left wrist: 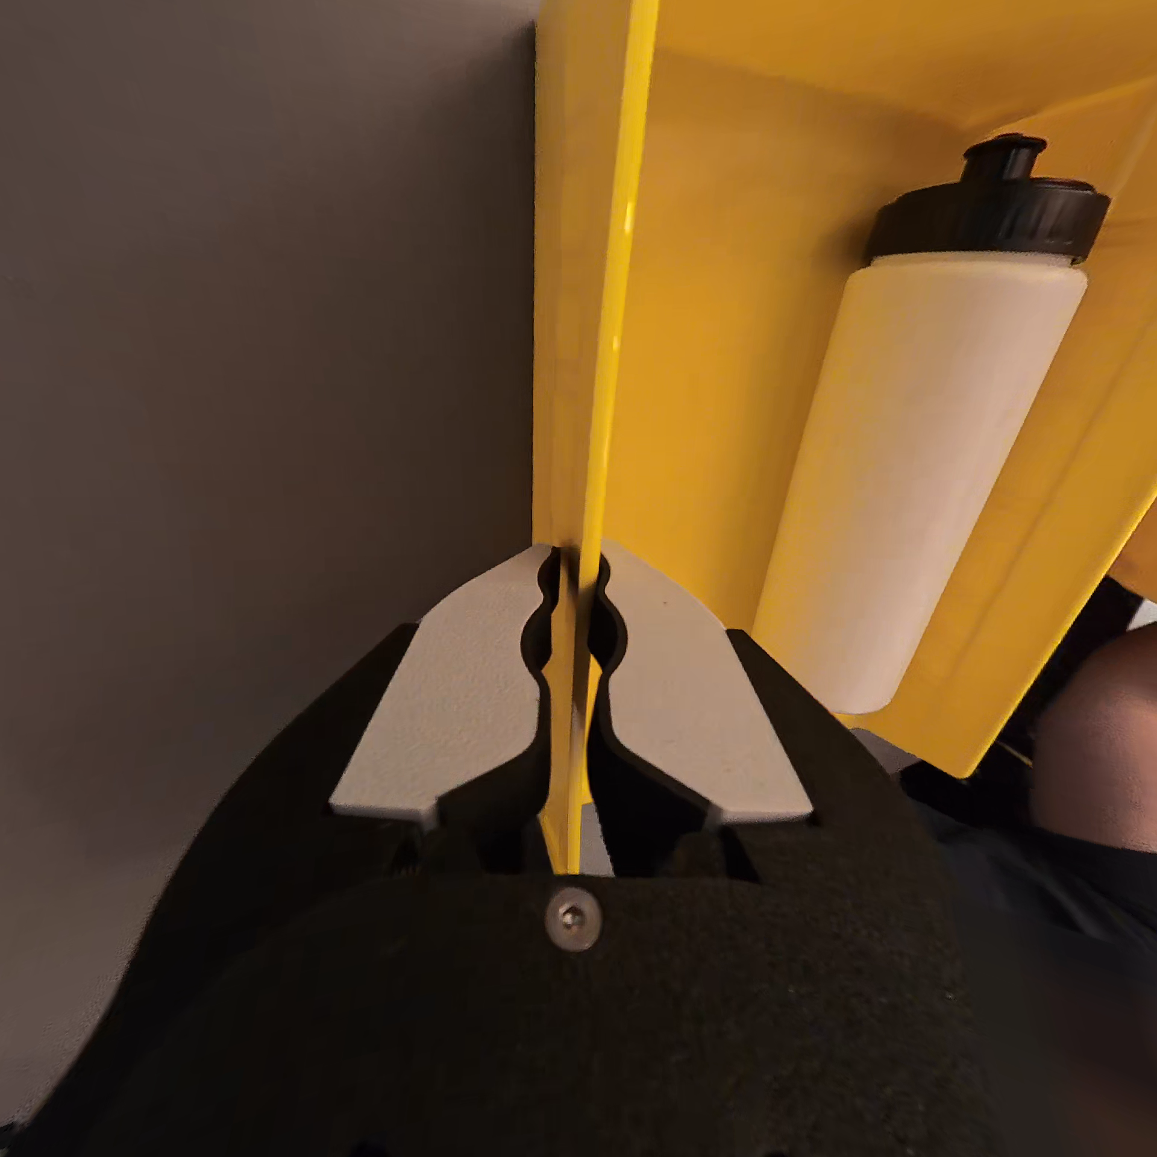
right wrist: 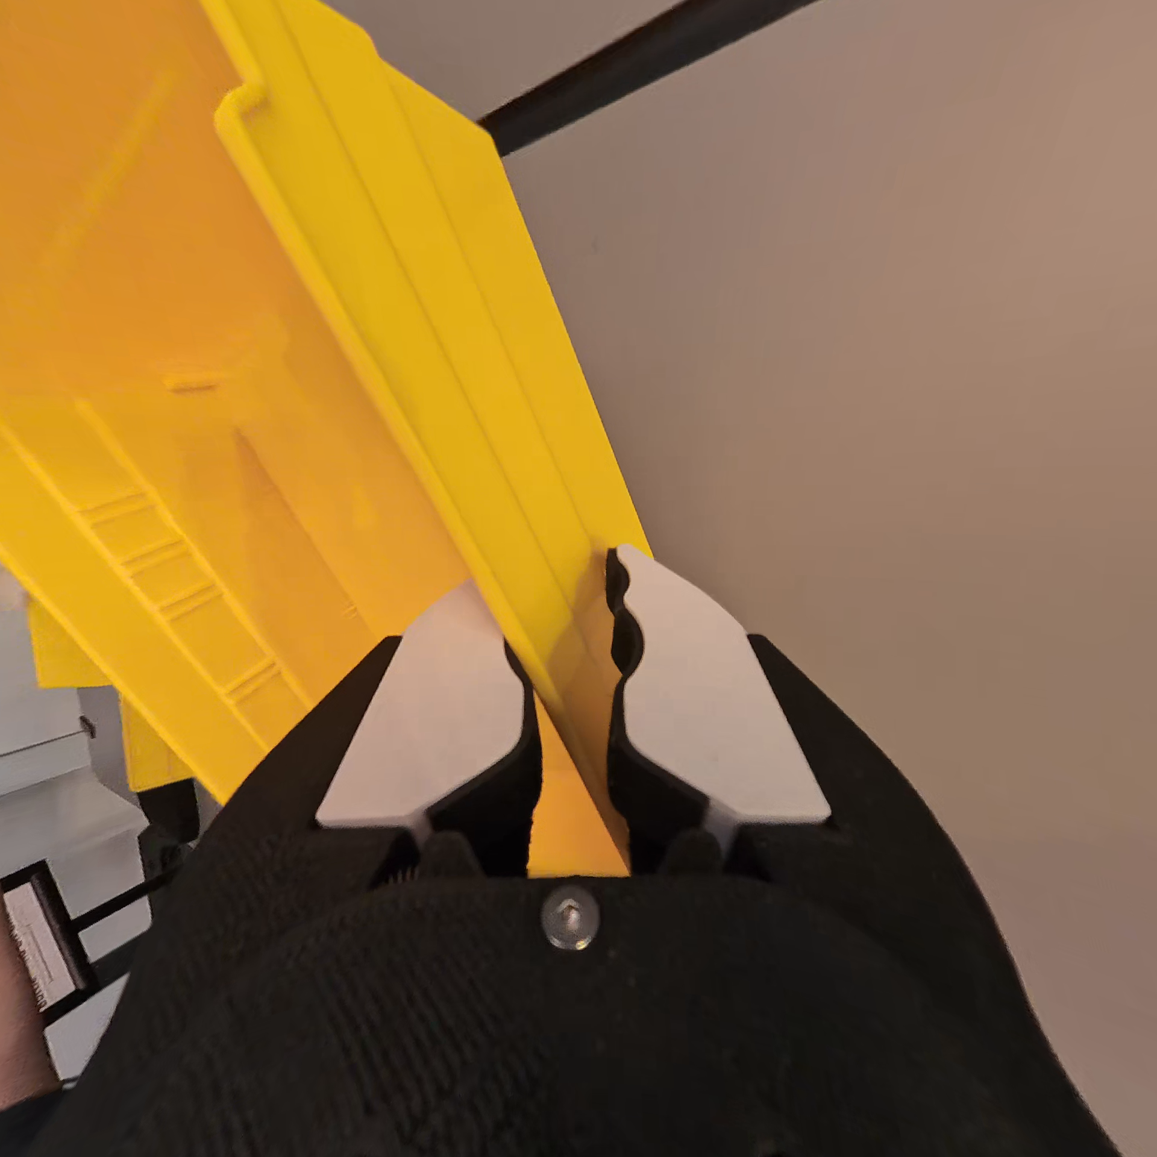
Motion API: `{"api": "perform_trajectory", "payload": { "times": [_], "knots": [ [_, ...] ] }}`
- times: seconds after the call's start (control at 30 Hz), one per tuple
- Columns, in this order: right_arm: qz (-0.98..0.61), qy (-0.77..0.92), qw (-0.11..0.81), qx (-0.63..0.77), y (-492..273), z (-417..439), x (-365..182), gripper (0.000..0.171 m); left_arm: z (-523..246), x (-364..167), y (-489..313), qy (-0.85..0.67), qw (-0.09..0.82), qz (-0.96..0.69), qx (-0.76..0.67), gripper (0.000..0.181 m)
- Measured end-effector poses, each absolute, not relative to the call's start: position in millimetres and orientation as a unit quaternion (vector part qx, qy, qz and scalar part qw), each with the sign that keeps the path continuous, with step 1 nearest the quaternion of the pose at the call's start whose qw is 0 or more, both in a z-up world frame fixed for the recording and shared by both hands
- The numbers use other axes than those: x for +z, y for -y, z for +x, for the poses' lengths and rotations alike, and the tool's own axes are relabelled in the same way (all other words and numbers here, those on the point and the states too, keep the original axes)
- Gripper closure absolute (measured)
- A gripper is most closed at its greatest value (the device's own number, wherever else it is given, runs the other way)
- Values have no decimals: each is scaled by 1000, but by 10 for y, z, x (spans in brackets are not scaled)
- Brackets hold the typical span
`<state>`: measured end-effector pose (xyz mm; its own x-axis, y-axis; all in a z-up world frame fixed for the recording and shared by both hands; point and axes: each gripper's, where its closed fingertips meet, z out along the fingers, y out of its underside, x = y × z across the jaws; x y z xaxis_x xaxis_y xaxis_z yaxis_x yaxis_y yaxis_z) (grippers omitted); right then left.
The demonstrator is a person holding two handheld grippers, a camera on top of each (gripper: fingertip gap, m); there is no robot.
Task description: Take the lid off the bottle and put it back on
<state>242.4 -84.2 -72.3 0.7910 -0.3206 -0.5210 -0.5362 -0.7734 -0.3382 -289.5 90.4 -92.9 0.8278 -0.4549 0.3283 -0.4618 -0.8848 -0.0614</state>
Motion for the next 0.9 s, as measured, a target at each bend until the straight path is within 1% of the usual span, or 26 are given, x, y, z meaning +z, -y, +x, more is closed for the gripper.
{"api": "perform_trajectory", "payload": {
  "times": [0.2,0.33,0.4,0.57,0.67,0.77,0.9],
  "knots": [
    [-932,-239,164,218,639,2091,-1006,150,-3654,-916,-1075,203,-13,965,167,175],
    [-930,-235,146,241,526,1958,-1137,146,-4009,-910,-1108,193,-23,968,159,175],
    [-923,-243,159,252,460,1998,-1143,144,-4137,-907,-1137,175,-29,970,163,175],
    [-929,-210,152,263,608,2087,-1071,141,-4372,-895,-1260,168,-65,971,158,175],
    [-941,-176,146,250,802,2117,-970,149,-4389,-865,-1209,162,-65,968,182,173],
    [-962,-126,106,219,1057,2110,-1002,156,-4397,-818,-1110,162,-60,962,210,172],
    [-951,-178,74,241,1178,2005,-998,154,-4428,-755,-941,165,-54,957,231,170]
  ]
}}
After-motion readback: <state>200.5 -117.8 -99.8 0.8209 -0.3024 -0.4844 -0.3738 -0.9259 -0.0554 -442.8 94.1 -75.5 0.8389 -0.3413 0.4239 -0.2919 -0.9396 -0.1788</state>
